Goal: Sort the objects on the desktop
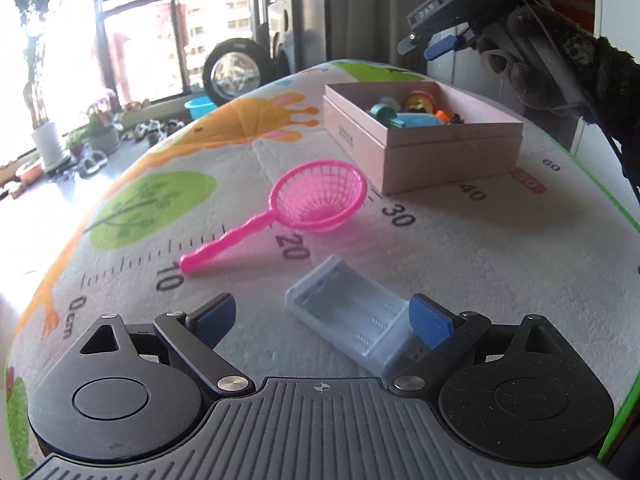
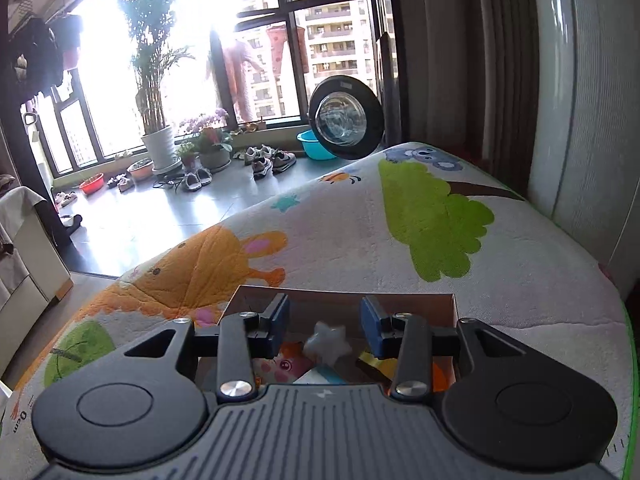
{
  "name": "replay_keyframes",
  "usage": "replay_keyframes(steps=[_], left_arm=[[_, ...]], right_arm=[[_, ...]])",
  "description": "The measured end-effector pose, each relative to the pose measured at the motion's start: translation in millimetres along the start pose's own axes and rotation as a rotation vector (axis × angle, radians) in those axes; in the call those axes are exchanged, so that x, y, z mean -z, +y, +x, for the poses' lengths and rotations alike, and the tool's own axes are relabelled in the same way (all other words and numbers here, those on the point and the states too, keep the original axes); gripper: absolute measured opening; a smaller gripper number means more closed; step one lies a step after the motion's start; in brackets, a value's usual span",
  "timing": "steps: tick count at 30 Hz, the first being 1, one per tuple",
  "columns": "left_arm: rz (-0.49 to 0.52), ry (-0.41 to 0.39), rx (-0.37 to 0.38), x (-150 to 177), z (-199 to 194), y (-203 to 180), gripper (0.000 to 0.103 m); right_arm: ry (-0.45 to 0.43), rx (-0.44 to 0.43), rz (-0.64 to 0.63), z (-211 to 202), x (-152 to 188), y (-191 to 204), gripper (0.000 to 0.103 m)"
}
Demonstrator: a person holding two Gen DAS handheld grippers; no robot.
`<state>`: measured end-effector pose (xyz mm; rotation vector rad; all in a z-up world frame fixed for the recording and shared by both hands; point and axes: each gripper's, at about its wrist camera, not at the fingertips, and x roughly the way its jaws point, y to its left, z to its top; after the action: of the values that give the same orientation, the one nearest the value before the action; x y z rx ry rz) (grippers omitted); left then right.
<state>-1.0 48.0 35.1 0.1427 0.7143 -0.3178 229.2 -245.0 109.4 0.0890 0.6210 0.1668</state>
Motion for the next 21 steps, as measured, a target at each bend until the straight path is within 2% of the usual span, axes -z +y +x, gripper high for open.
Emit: replay_keyframes(steps=[4,9,13,16,18,20,21], left_arm=[[-0.004,0.033,0.103,11,1,-4,0.098],[0.033,0.04,0.175,5,18,-31,0.1],[0.028,0.039,0.3,-5,30,-54,0.1],[0.047,0.023,0.387,-13,30,-71,0.1],[0.104,-0.036,0.373,-15,20,-74,0.1],[0.138,-0.079,0.287,-17,12,-65,0.1],[0.135,-0.085,0.213,-19,11,-56,0.1]], right_arm=[[0.006,-0.012,-0.023,-25,20,0,0.045],[0.009,-0.019,-0.076,-67,51,-1,0.057],[-0.006,-0.022,-0.132,-92,73,6,0.062],[0.017,-0.069,-0.177,-101,88,20,0.063],[0.034,-0.107,-0.202,-105,96,28,0.067],[0.045,-0.142,-0.212,-108,106,33,0.072],[0.056,-0.156,-0.211,-109,111,35,0.075]])
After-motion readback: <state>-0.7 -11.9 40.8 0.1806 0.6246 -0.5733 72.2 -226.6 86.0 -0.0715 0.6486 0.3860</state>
